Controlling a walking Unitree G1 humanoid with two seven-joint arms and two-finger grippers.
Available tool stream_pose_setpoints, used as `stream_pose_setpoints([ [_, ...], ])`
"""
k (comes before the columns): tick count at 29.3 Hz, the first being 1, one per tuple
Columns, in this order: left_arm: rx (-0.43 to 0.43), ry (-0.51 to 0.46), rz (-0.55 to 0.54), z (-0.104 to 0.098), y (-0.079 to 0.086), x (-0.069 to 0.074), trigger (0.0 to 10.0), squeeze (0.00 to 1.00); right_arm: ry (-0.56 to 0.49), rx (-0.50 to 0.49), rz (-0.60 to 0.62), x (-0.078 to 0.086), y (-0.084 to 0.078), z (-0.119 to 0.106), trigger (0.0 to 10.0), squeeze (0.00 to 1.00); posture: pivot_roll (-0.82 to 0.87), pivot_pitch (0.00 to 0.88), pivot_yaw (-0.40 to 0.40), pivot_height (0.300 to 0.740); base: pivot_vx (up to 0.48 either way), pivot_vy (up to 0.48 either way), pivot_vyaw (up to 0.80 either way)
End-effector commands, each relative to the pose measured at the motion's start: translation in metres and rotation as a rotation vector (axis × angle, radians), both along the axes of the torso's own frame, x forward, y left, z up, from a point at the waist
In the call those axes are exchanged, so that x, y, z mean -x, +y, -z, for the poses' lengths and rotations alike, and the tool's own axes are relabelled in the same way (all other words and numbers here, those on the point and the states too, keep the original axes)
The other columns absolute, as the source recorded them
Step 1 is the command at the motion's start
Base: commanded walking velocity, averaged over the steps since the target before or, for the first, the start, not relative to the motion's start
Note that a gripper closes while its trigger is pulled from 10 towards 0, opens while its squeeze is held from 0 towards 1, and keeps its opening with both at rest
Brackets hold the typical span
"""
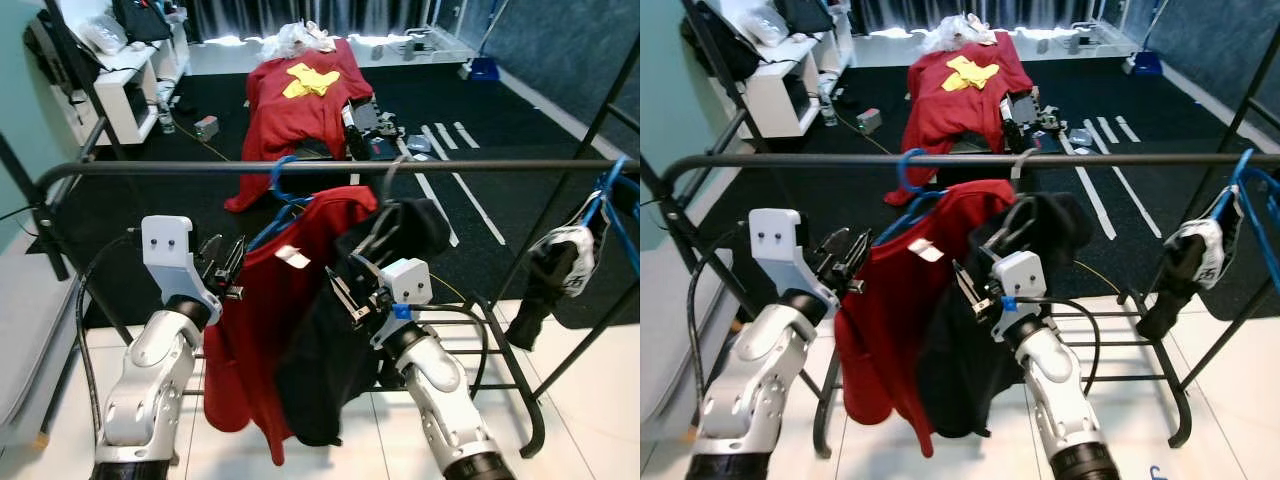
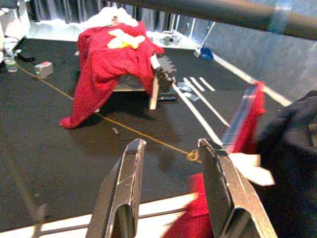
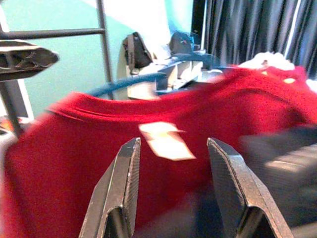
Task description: Hang hanger
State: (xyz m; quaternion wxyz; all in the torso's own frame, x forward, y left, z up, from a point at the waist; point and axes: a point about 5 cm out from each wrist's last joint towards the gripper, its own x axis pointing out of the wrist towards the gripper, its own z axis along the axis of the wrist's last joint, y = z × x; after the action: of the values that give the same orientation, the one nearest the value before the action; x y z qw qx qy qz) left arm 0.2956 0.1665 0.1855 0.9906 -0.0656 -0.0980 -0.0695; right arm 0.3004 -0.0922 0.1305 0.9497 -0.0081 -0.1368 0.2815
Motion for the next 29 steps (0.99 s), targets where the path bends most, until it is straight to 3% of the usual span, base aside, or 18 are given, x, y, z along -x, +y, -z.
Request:
stream_pose_setpoints([
  [1,-0.01,0.015,0.012,0.003,-0.002,0.001,10.0,0.0,0.001,0.003,0.007,0.001,-0.002,0.002,10.0,0.0,0.09,0.054,0.035,0.74,0.0,0.48,0.0],
  [9,-0.013,0.018,0.03,0.003,-0.004,0.0,10.0,0.0,-0.001,-0.003,0.009,0.002,0.0,0.002,10.0,0.0,0.09,0.042,0.042,0.74,0.0,0.48,0.0],
  [15,-0.046,0.021,0.048,0.003,-0.009,-0.001,10.0,0.0,-0.003,-0.006,0.007,0.002,0.001,0.002,10.0,0.0,0.09,0.031,0.047,0.74,0.0,0.0,0.0],
  [29,-0.076,0.021,0.096,0.003,-0.02,-0.002,10.0,0.0,-0.008,-0.015,0.019,0.003,0.0,0.003,10.0,0.0,0.09,0.011,0.054,0.74,0.0,-0.48,0.0],
])
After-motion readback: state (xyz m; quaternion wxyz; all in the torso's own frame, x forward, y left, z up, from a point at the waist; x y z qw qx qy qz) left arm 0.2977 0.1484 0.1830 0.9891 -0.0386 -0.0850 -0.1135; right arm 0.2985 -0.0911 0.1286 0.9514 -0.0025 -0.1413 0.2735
